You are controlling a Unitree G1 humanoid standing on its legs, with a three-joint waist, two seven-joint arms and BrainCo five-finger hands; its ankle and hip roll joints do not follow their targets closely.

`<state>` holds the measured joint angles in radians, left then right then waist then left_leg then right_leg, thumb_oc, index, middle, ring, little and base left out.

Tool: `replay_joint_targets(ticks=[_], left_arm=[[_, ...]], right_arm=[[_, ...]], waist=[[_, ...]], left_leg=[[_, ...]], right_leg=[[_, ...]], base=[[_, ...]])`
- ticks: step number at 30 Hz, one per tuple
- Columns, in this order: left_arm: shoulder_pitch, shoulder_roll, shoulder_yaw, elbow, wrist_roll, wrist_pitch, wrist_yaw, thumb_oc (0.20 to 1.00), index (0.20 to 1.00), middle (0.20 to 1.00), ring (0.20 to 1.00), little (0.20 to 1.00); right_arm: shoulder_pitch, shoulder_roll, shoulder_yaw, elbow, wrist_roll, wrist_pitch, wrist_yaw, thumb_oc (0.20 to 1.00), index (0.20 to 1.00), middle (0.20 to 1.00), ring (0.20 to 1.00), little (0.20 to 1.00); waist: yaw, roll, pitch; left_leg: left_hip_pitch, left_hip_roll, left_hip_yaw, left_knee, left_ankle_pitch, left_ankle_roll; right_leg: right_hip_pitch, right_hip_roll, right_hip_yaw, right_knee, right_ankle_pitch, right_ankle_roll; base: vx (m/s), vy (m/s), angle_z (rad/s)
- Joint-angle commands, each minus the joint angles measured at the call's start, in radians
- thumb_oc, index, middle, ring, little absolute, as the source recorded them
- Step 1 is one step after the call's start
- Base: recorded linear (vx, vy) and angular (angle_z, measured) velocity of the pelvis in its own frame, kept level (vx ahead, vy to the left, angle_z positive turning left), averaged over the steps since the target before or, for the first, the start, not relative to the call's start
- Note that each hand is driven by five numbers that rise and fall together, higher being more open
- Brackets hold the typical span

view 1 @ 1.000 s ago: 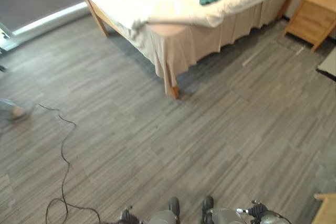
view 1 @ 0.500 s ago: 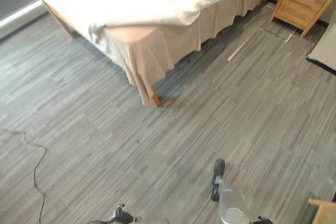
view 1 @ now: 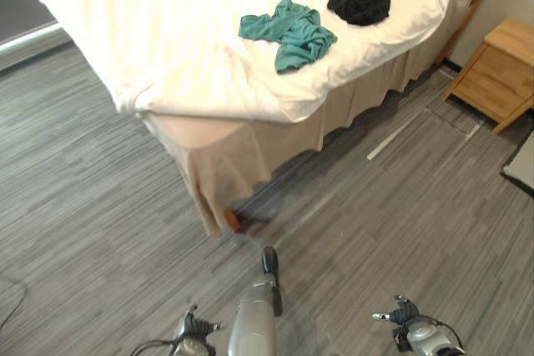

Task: Tidy up the quilt and then pick up the clothes from the bed and put them into the laundry hamper.

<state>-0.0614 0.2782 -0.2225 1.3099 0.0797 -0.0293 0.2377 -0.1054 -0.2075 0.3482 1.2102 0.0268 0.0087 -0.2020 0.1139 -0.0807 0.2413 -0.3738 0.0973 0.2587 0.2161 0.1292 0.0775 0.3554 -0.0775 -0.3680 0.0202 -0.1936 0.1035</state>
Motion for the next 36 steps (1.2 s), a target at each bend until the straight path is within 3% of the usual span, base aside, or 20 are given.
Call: replay_joint_targets(ticks=[1,2,3,5,7,9,10,11,13,16,17,22,24,25,26,27,29,30,33,36], left_arm=[[-0.065,0.041,0.005,-0.007,-0.014,0.016,0.011,1.000,1.000,1.000,1.000,1.000],[-0.064,0.075,0.017,0.002,-0.008,0.023,0.016,1.000,1.000,1.000,1.000,1.000],[-0.067,0.082,0.023,0.000,-0.015,0.024,0.020,1.000,1.000,1.000,1.000,1.000],[-0.069,0.104,0.041,-0.001,-0.030,0.021,0.028,1.000,1.000,1.000,1.000,1.000],[-0.075,0.108,0.040,-0.006,-0.035,0.015,0.033,1.000,1.000,1.000,1.000,1.000],[-0.086,0.107,0.034,-0.007,-0.041,0.006,0.037,1.000,1.000,1.000,1.000,1.000],[-0.097,0.106,0.028,-0.003,-0.046,0.002,0.044,1.000,1.000,1.000,1.000,1.000],[-0.109,0.096,0.024,0.002,-0.048,0.000,0.049,1.000,1.000,1.000,1.000,1.000],[-0.111,0.090,0.021,0.005,-0.044,-0.006,0.046,1.000,1.000,1.000,1.000,1.000],[-0.078,0.075,0.054,0.022,-0.096,-0.014,0.049,1.000,1.000,1.000,1.000,1.000],[-0.054,0.053,0.091,0.025,-0.145,-0.025,0.053,1.000,1.000,1.000,1.000,1.000],[-0.034,0.026,0.183,-0.004,-0.314,-0.071,0.071,1.000,1.000,1.000,1.000,1.000],[-0.012,0.015,0.230,-0.078,-0.421,-0.117,0.097,1.000,1.000,1.000,1.000,1.000],[0.026,0.023,0.253,-0.281,-0.463,-0.161,0.145,1.000,1.000,1.000,1.000,1.000],[0.027,0.023,0.253,-0.282,-0.463,-0.160,0.146,1.000,1.000,1.000,1.000,1.000],[0.058,0.066,0.267,-0.557,-0.437,-0.192,0.161,1.000,1.000,1.000,1.000,1.000],[0.080,0.131,0.292,-0.727,-0.355,-0.205,0.167,1.000,1.000,1.000,1.000,1.000],[0.044,0.209,0.297,-0.855,-0.254,-0.221,0.178,1.000,1.000,1.000,1.000,1.000],[-0.011,0.293,0.278,-0.977,-0.138,-0.237,0.169,1.000,1.000,1.000,1.000,1.000],[-0.125,0.377,0.168,-1.072,0.032,-0.206,0.141,1.000,1.000,1.000,1.000,1.000]], right_arm=[[-0.021,-0.003,-0.028,-0.032,-0.051,0.001,-0.005,1.000,1.000,1.000,1.000,1.000],[-0.030,0.009,-0.034,-0.059,-0.047,-0.001,-0.002,1.000,1.000,1.000,1.000,1.000],[-0.031,0.014,-0.035,-0.072,-0.046,-0.001,-0.002,1.000,1.000,1.000,1.000,1.000],[-0.035,0.019,-0.032,-0.085,-0.050,-0.003,-0.007,1.000,1.000,1.000,1.000,1.000],[-0.032,0.021,-0.032,-0.087,-0.047,-0.003,-0.010,1.000,1.000,1.000,1.000,1.000],[-0.034,0.020,-0.036,-0.084,-0.038,0.000,-0.012,1.000,1.000,1.000,1.000,1.000],[-0.035,0.019,-0.039,-0.080,-0.031,0.003,-0.013,1.000,1.000,1.000,1.000,1.000],[-0.027,0.017,-0.048,-0.056,-0.021,0.011,-0.009,1.000,1.000,1.000,1.000,1.000],[-0.017,0.017,-0.052,-0.041,-0.027,0.015,-0.004,1.000,1.000,1.000,1.000,1.000],[-0.015,0.022,-0.032,-0.013,-0.070,0.026,0.007,1.000,1.000,1.000,1.000,1.000],[-0.028,0.011,-0.018,-0.010,-0.090,0.022,0.008,1.000,1.000,1.000,1.000,1.000],[-0.061,-0.036,-0.002,-0.003,-0.137,0.023,-0.010,1.000,1.000,1.000,1.000,1.000],[-0.059,-0.055,-0.019,-0.014,-0.144,0.024,-0.029,1.000,1.000,1.000,1.000,1.000],[-0.043,-0.069,-0.051,-0.039,-0.120,0.013,-0.051,1.000,1.000,1.000,1.000,1.000],[-0.043,-0.069,-0.051,-0.039,-0.120,0.013,-0.051,1.000,1.000,1.000,1.000,1.000],[-0.012,-0.075,-0.098,-0.049,-0.089,0.017,-0.068,1.000,1.000,1.000,1.000,1.000],[0.015,-0.081,-0.122,-0.050,-0.081,0.009,-0.060,1.000,1.000,1.000,1.000,1.000],[0.048,-0.082,-0.137,-0.042,-0.079,0.001,-0.038,1.000,1.000,1.000,1.000,1.000],[0.069,-0.086,-0.127,-0.014,-0.099,-0.007,-0.007,1.000,1.000,1.000,1.000,1.000],[0.066,-0.087,-0.117,0.013,-0.118,-0.007,0.018,1.000,1.000,1.000,1.000,1.000]], waist=[[0.042,-0.047,0.049],[0.010,-0.043,0.068],[-0.001,-0.026,0.069],[-0.018,-0.015,0.077],[-0.031,-0.017,0.082],[-0.051,-0.019,0.087],[-0.071,-0.022,0.088],[-0.099,-0.021,0.087],[-0.098,-0.029,0.074],[-0.093,-0.023,0.049],[-0.081,-0.005,0.042],[-0.048,0.025,0.047],[-0.053,0.032,0.042],[-0.069,0.041,0.046],[-0.070,0.040,0.044],[-0.081,0.060,0.048],[-0.087,0.076,0.044],[-0.100,0.087,0.046],[-0.119,0.095,0.041],[-0.167,0.099,0.036]], left_leg=[[0.152,0.008,0.016,-0.068,-0.097,-0.095],[0.228,0.001,0.008,-0.098,-0.132,-0.066],[0.253,0.018,-0.007,-0.127,-0.130,-0.062],[0.314,0.027,-0.041,-0.178,-0.135,-0.067],[0.342,0.023,-0.083,-0.193,-0.143,-0.086],[0.362,0.020,-0.137,-0.192,-0.166,-0.114],[0.369,0.018,-0.179,-0.193,-0.180,-0.127],[0.388,0.019,-0.246,-0.192,-0.211,-0.142],[0.383,0.012,-0.262,-0.187,-0.217,-0.146],[0.396,0.035,-0.315,-0.203,-0.205,-0.168],[0.379,0.065,-0.353,-0.214,-0.185,-0.193],[0.327,0.104,-0.388,-0.248,-0.114,-0.233],[0.321,0.102,-0.326,-0.232,-0.134,-0.227],[0.322,0.101,-0.220,-0.167,-0.155,-0.223],[0.318,0.099,-0.221,-0.168,-0.152,-0.223],[0.313,0.106,-0.149,-0.167,-0.127,-0.227],[0.324,0.101,-0.154,-0.189,-0.128,-0.229],[0.339,0.110,-0.132,-0.208,-0.119,-0.234],[0.373,0.110,-0.126,-0.231,-0.125,-0.237],[0.407,0.102,-0.098,-0.245,-0.143,-0.232]], right_leg=[[-0.219,-0.024,0.038,0.220,0.080,0.067],[-0.332,-0.083,0.039,0.453,0.218,0.136],[-0.388,-0.095,0.039,0.536,0.246,0.142],[-0.447,-0.144,0.006,0.540,0.226,0.125],[-0.462,-0.164,0.007,0.388,0.198,0.100],[-0.469,-0.178,0.088,0.181,0.195,0.089],[-0.478,-0.181,0.186,0.088,0.211,0.096],[-0.490,-0.184,0.380,0.032,0.240,0.116],[-0.478,-0.190,0.405,0.014,0.237,0.118],[-0.455,-0.187,0.351,0.010,0.242,0.117],[-0.429,-0.166,0.310,-0.036,0.233,0.108],[-0.391,-0.144,0.225,-0.096,0.220,0.090],[-0.379,-0.153,0.177,-0.100,0.207,0.082],[-0.364,-0.158,0.137,-0.100,0.191,0.073],[-0.368,-0.160,0.137,-0.101,0.194,0.073],[-0.364,-0.154,0.113,-0.103,0.188,0.064],[-0.356,-0.142,0.110,-0.105,0.189,0.064],[-0.350,-0.146,0.099,-0.104,0.190,0.069],[-0.339,-0.151,0.104,-0.097,0.186,0.075],[-0.349,-0.160,0.127,-0.076,0.193,0.083]], base=[[0.41,0.136,0.43],[0.34,0.120,0.61],[0.47,0.119,0.49],[0.36,-0.067,0.50],[0.38,-0.223,0.64],[0.41,-0.313,1.13],[0.54,-0.433,1.81],[0.43,-0.338,1.47],[0.26,-0.208,1.43],[0.27,-0.318,1.95],[0.17,-0.296,0.64],[0.04,-0.201,0.41],[-0.06,-0.082,0.57],[-0.07,-0.032,0.83],[-0.10,-0.001,0.83],[-0.02,0.030,0.68],[-0.01,0.030,0.53],[-0.02,0.024,0.14],[0.03,0.058,0.03],[0.03,0.069,-0.17]])
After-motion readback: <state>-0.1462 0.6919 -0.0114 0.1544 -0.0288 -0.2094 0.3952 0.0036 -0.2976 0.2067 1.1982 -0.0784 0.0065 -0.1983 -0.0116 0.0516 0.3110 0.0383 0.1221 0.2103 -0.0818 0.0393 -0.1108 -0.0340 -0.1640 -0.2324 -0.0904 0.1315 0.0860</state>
